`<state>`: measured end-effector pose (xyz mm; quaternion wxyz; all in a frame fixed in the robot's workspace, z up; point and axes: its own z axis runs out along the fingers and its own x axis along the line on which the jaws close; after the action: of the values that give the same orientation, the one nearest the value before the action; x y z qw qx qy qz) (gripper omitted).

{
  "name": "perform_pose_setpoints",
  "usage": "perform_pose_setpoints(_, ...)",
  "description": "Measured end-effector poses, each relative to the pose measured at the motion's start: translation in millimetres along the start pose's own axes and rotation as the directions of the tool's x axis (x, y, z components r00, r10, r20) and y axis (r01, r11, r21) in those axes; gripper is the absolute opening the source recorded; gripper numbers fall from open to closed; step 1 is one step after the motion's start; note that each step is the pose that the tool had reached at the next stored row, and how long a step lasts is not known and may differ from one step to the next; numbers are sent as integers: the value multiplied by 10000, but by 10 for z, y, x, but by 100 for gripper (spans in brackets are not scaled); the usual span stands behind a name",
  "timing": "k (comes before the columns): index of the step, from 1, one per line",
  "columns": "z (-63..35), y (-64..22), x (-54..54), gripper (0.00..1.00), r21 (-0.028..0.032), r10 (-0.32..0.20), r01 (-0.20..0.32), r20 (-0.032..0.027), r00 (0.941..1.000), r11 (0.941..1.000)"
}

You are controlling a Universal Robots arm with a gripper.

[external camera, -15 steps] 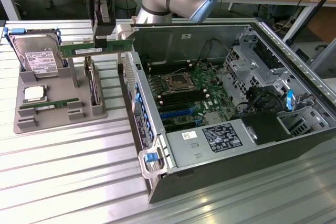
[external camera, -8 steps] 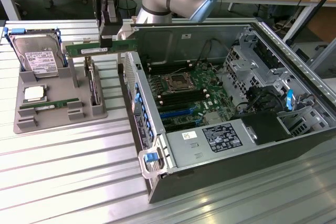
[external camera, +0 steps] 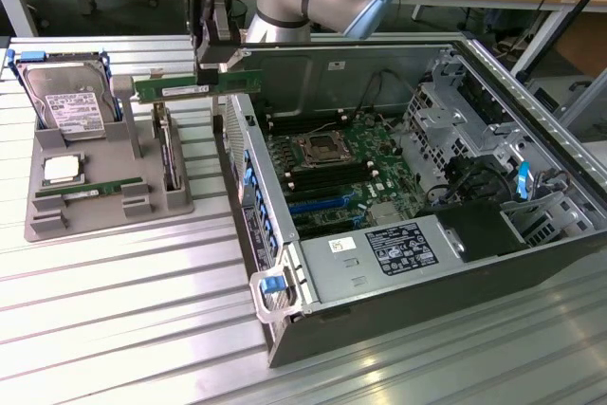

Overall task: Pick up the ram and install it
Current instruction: 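Pick up the ram and move it above insertion slot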

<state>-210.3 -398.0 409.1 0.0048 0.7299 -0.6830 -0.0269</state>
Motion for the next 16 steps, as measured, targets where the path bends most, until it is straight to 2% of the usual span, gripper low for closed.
perform_pose_setpoints(16, -9, -184, 12, 13, -1, 0, 0, 0, 10000, 10000)
